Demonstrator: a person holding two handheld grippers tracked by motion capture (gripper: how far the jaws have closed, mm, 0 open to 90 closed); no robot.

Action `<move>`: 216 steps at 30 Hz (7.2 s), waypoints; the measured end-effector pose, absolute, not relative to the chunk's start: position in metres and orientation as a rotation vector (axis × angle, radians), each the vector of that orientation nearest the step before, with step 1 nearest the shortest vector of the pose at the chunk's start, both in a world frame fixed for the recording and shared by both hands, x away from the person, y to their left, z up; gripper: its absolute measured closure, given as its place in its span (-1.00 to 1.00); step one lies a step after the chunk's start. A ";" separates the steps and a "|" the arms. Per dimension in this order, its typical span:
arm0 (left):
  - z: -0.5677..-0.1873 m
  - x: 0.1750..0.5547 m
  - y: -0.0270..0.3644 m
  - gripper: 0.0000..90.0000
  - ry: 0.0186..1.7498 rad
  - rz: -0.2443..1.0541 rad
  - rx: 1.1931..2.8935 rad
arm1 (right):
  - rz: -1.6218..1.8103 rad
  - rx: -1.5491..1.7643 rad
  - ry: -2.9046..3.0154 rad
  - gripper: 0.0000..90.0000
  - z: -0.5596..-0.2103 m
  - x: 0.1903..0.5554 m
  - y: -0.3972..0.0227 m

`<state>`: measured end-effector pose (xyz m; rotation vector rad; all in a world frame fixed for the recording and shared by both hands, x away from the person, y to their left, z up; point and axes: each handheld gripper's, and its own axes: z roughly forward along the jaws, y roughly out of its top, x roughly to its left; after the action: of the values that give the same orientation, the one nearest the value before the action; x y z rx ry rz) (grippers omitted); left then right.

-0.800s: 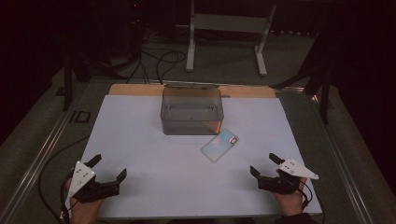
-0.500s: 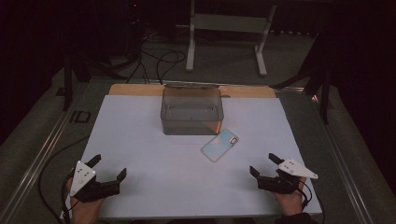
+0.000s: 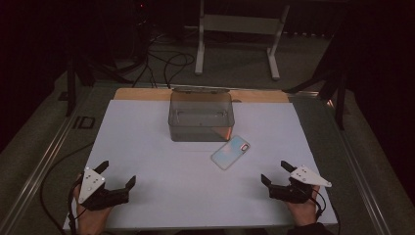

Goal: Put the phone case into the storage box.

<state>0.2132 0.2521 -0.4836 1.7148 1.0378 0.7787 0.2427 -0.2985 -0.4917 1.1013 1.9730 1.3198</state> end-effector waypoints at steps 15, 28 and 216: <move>-0.467 0.227 0.232 -1.00 0.945 0.798 1.714 | 1.320 1.102 1.972 -0.81 -0.493 0.244 -0.300; -0.461 0.243 0.207 -1.00 0.901 0.756 1.723 | 1.325 1.112 1.971 -0.81 -0.493 0.244 -0.300; -0.518 0.381 -0.007 0.97 0.868 0.343 2.294 | 1.318 1.113 2.000 -0.81 -0.494 0.248 -0.300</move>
<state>0.3812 -0.0075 -0.5175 2.2935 0.8683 0.3428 0.2476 -0.3004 -0.4943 1.1127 2.0004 1.3181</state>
